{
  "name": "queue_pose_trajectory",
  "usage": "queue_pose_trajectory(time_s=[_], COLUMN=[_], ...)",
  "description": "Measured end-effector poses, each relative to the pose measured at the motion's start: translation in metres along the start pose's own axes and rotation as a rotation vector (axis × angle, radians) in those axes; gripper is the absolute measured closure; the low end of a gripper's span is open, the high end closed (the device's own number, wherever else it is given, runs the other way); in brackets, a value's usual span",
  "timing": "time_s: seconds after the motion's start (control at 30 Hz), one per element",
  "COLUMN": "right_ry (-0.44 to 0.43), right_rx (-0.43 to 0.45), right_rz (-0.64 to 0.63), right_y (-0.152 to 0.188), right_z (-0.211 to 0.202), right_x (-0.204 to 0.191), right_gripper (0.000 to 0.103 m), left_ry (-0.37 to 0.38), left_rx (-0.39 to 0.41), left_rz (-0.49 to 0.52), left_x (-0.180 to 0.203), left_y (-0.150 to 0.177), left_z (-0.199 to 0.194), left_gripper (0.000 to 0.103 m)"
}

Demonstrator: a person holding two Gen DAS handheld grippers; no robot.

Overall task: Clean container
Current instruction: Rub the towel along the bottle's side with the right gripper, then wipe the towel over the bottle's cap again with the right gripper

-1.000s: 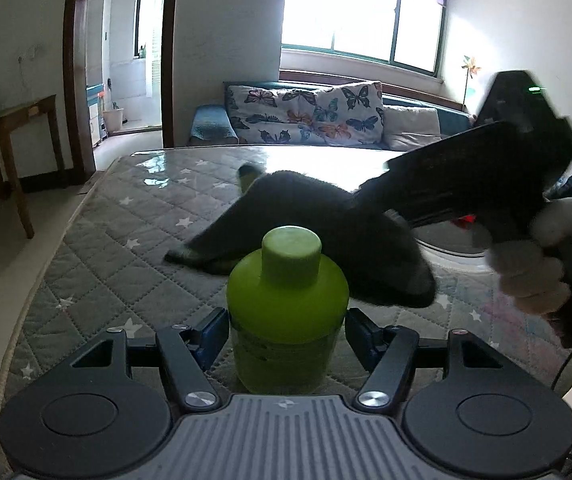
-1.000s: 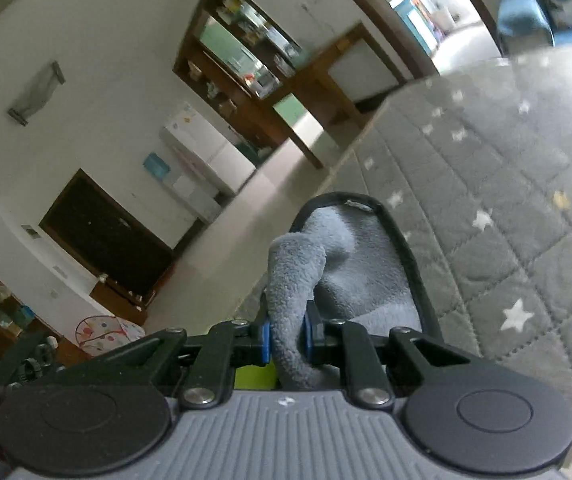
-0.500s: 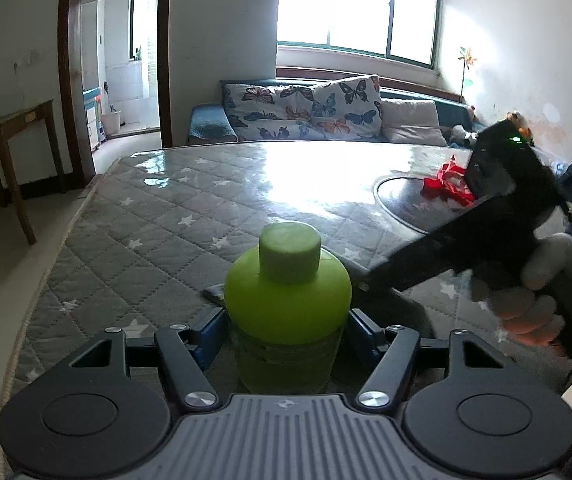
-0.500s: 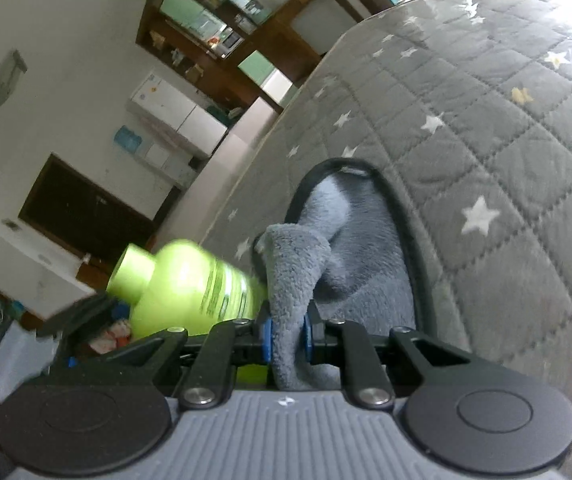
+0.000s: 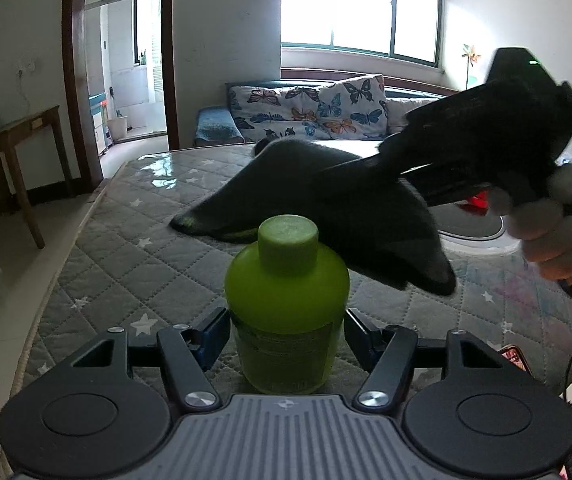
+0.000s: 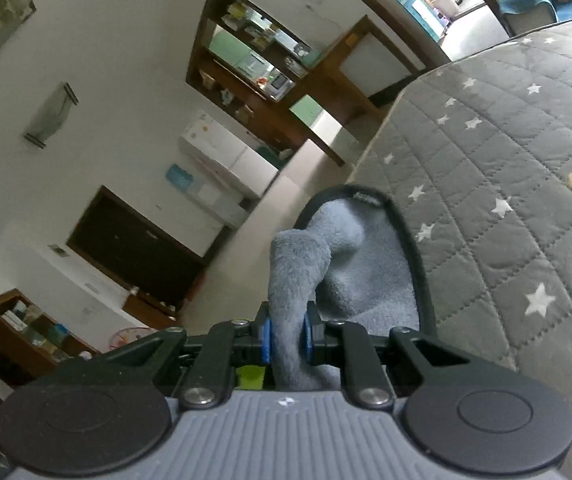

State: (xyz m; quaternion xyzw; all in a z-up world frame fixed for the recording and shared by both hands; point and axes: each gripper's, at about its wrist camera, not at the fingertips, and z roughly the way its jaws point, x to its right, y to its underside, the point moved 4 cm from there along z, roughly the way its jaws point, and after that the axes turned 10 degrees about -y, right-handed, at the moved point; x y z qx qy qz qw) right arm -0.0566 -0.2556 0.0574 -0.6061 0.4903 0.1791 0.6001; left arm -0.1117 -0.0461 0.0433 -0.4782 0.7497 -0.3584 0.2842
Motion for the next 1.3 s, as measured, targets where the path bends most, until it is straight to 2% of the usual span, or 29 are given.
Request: queue_pose_trajectory(time_s=[0.13,0.37,0.57,0.77,0.97,1.17,1.3], right_ry=[0.040,0.122,0.140,0.154,0.172,0.213,0.241], right_rx=[-0.029,-0.104,-0.115,-0.041,0.042,0.117,0.164], right_rz=[0.045,0.088,0.073,0.096,0.107,0.118,0.132], right_y=[0.005,0.030,0.040,0.035,0.026,0.026,0.029], right_z=[0.018,0.023,0.017,-0.003,-0.029,-0.062,-0.088], right_x=[0.021,0.052,0.049,0.050,0.055,0.065,0.073], right_gripper=[0.089,0.089,0.089,0.089,0.089,0.089,0.089], left_ry=[0.006,-0.002,-0.033,-0.050,-0.024,0.057,0.144], left_rx=[-0.001,-0.009,-0.025,-0.023,0.001,0.025,0.044], left_rz=[-0.008,-0.016,-0.067,-0.065,-0.050,-0.021,0.026], left_x=[-0.001,0.001,0.004,0.007,0.007,0.023,0.039], left_y=[0.001,0.000,-0.004,-0.005,-0.006,-0.013,-0.023], left_z=[0.000,-0.001,0.007,0.017,0.020,0.032,0.045], left_gripper=[0.036,0.036,0.033,0.032,0.033,0.033,0.033])
